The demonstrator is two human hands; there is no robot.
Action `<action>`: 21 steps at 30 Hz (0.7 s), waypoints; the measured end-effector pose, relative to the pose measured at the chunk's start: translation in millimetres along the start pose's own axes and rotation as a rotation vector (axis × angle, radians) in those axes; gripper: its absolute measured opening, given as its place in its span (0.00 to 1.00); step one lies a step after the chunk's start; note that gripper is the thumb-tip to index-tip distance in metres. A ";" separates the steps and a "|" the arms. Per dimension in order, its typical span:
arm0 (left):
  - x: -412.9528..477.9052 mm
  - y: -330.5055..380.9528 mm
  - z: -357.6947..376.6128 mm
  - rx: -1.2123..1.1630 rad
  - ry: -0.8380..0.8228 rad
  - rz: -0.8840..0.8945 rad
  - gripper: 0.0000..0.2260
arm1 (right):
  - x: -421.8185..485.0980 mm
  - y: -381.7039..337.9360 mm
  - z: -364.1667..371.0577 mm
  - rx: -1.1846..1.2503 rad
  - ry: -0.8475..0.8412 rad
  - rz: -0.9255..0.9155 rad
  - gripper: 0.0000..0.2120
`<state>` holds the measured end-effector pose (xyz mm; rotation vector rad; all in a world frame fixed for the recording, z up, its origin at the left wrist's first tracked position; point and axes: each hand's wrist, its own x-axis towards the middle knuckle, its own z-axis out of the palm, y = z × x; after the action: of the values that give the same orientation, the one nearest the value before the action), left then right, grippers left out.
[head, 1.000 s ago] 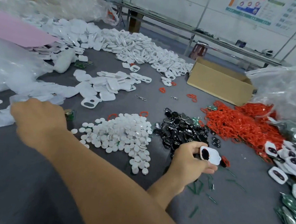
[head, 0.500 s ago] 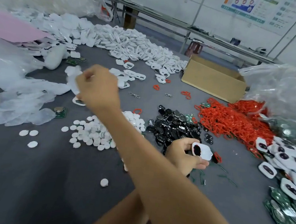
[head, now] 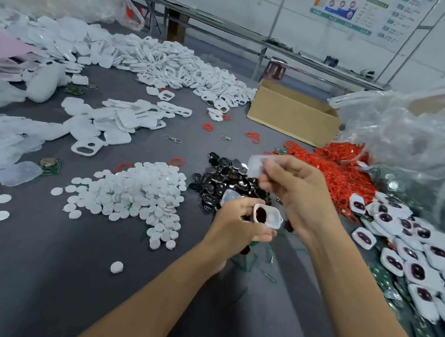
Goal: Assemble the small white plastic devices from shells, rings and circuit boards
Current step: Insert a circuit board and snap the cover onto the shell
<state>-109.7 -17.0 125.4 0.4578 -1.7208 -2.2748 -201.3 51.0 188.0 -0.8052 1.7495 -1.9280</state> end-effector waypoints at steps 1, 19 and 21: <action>1.8 -1.8 0.7 -0.033 0.012 0.003 0.20 | -5.8 1.6 -8.7 -0.016 0.027 0.001 0.05; 6.9 -5.4 1.9 -0.094 0.030 0.072 0.21 | -41.4 34.8 -27.9 -0.135 0.235 -0.021 0.03; 7.5 -6.5 1.2 -0.099 0.037 0.076 0.21 | -42.1 34.2 -27.7 -0.167 0.239 -0.044 0.03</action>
<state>-117.2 -17.0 118.7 0.4044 -1.5728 -2.2713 -190.8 94.9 147.1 -0.6978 2.0724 -1.9959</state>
